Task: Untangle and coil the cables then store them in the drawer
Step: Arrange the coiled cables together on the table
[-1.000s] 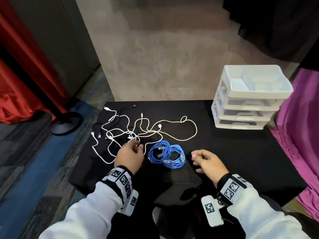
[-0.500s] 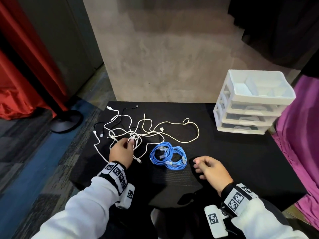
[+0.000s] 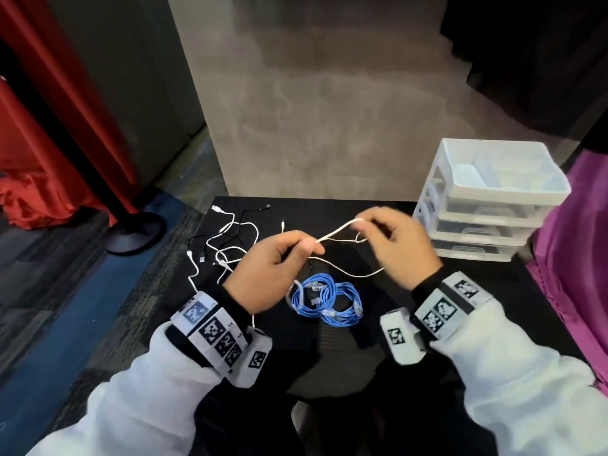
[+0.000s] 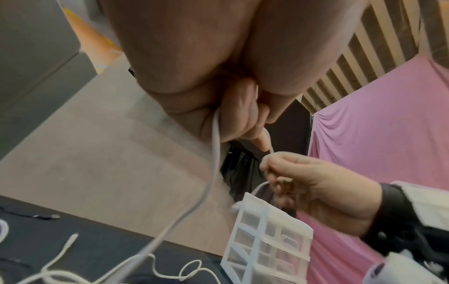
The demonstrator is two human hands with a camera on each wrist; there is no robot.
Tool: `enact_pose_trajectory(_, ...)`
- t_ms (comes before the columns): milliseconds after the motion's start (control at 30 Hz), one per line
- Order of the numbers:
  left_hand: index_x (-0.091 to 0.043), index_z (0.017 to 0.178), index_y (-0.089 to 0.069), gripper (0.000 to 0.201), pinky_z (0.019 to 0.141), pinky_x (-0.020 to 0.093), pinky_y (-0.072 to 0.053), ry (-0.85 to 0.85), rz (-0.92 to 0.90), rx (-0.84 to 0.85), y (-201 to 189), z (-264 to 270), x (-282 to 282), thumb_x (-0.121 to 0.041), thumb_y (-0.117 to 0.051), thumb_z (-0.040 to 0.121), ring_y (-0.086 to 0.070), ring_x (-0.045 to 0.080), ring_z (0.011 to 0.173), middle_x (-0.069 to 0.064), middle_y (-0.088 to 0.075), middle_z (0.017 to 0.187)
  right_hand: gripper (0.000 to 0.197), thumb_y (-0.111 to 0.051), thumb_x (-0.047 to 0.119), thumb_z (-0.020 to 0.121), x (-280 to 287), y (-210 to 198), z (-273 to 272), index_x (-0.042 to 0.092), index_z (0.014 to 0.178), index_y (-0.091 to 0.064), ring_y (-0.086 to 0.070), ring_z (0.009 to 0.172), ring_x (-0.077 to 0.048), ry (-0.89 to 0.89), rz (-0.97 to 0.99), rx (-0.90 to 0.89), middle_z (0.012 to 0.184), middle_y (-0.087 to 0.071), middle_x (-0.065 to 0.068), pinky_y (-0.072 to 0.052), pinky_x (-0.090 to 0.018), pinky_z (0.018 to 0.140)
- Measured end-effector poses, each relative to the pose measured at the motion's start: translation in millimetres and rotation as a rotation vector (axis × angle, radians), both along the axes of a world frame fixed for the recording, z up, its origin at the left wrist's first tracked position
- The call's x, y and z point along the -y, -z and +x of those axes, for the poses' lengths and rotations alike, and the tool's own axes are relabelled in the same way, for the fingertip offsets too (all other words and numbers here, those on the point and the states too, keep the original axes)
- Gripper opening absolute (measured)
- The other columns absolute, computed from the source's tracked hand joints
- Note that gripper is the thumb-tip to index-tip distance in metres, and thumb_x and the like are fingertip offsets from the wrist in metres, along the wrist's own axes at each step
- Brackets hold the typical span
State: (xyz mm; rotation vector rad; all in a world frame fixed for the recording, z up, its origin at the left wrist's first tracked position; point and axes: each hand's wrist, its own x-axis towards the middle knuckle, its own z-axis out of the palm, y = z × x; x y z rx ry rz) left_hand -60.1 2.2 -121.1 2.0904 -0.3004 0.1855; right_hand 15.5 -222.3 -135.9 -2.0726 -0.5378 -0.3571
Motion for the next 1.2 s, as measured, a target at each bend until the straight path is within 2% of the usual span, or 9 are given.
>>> enact_pose_trajectory(133, -0.023, 0.088, -0.069, 0.024, 0.052, 0.028, -0.037, -0.035, 0.038, -0.032, 8.2, -6.4, -17.8, -0.029, -0.053, 0.105, -0.04, 0.009, 0.052, -0.006, -0.044, 0.056, 0.018, -0.064, 0.041, 0.098, 38.9, -31.5, 9.7, 0.029, 0.095, -0.077, -0.055, 0.095, -0.029, 0.206, -0.075, 0.209, 0.079, -0.069, 0.009, -0.047, -0.044, 0.089)
enact_pose_trajectory(300, -0.022, 0.087, -0.067, 0.024, 0.057, 0.026, -0.042, -0.026, 0.088, -0.074, 19.7, -6.2, -29.9, -0.031, -0.053, 0.104, -0.05, 0.008, 0.056, -0.009, -0.05, 0.058, 0.011, -0.07, 0.04, 0.095, 74.6, -45.5, 5.7, 0.032, 0.097, -0.078, -0.05, 0.105, -0.016, 0.35, -0.049, 0.223, 0.082, -0.063, 0.014, -0.044, -0.028, 0.091)
enact_pose_trajectory(500, -0.019, 0.086, -0.068, 0.025, 0.065, 0.036, -0.05, -0.073, 0.075, -0.232, 46.3, -5.0, -63.2, -0.034, -0.057, 0.103, -0.052, 0.013, 0.06, 0.002, -0.054, 0.065, 0.025, -0.066, 0.038, 0.096, 126.4, -31.5, 13.9, 0.016, 0.098, -0.077, -0.062, 0.069, -0.011, 0.515, 0.16, 0.016, 0.077, -0.071, 0.0, -0.053, -0.039, 0.076)
enact_pose_trajectory(633, -0.015, 0.082, -0.064, 0.029, 0.078, 0.044, -0.051, -0.149, -0.19, -0.2, 46.7, -10.0, -59.6, -0.024, -0.051, 0.106, -0.059, 0.021, 0.068, 0.007, -0.059, 0.068, 0.023, -0.063, 0.03, 0.099, 134.8, -4.4, 8.2, 0.019, 0.115, -0.075, -0.067, 0.103, -0.027, 0.457, -0.1, -0.207, 0.099, -0.073, -0.002, -0.047, -0.035, 0.092)
enact_pose_trajectory(733, -0.023, 0.08, -0.062, 0.03, 0.082, 0.038, -0.05, -0.222, -0.052, -0.035, 37.5, -8.9, -39.7, -0.037, -0.05, 0.104, -0.063, 0.018, 0.075, 0.002, -0.066, 0.077, 0.047, -0.052, 0.027, 0.092, 106.2, 2.0, -12.4, 0.027, 0.137, -0.06, -0.048, 0.128, -0.035, 0.42, -0.287, -0.13, 0.13, -0.063, -0.006, -0.037, -0.043, 0.112)
enact_pose_trajectory(900, -0.023, 0.08, -0.057, 0.033, 0.066, 0.045, -0.051, 0.082, -0.093, -0.146, 20.9, -25.7, 36.3, -0.037, -0.042, 0.107, -0.054, 0.017, 0.06, -0.006, -0.057, 0.065, 0.058, -0.069, 0.033, 0.097, 19.2, -2.6, -78.8, 0.035, 0.151, -0.048, -0.051, 0.127, -0.002, -0.191, -0.226, 0.013, 0.137, -0.06, 0.018, -0.035, -0.023, 0.112)
enact_pose_trajectory(1000, -0.024, 0.08, -0.06, 0.033, 0.051, 0.026, -0.043, 0.147, -0.126, -0.221, 18.3, -28.9, 54.3, -0.03, -0.043, 0.108, -0.042, 0.006, 0.047, -0.014, -0.045, 0.054, 0.034, -0.068, 0.022, 0.099, 17.9, 0.0, -82.9, 0.035, 0.131, -0.068, -0.066, 0.085, 0.001, -0.269, -0.137, -0.115, 0.091, -0.071, 0.021, -0.049, -0.017, 0.084)
enact_pose_trajectory(1100, -0.016, 0.082, -0.062, 0.034, 0.047, 0.017, -0.034, 0.166, -0.015, -0.206, 20.6, -25.2, 37.5, -0.033, -0.046, 0.107, -0.038, 0.007, 0.045, -0.012, -0.042, 0.054, 0.014, -0.064, 0.031, 0.099, 49.1, -2.5, -68.4, 0.037, 0.091, -0.074, -0.069, 0.089, 0.001, -0.081, -0.087, -0.057, 0.092, -0.075, 0.023, -0.051, -0.022, 0.088)
enact_pose_trajectory(1200, -0.017, 0.083, -0.064, 0.036, 0.048, 0.023, -0.035, 0.133, 0.03, -0.25, 31.7, -23.3, 8.8, -0.04, -0.047, 0.106, -0.038, 0.009, 0.047, -0.007, -0.041, 0.057, 0.021, -0.061, 0.03, 0.102, 93.0, -7.2, -47.3, 0.032, 0.083, -0.07, -0.066, 0.083, -0.007, 0.206, -0.06, -0.048, 0.084, -0.073, 0.014, -0.045, -0.011, 0.081)
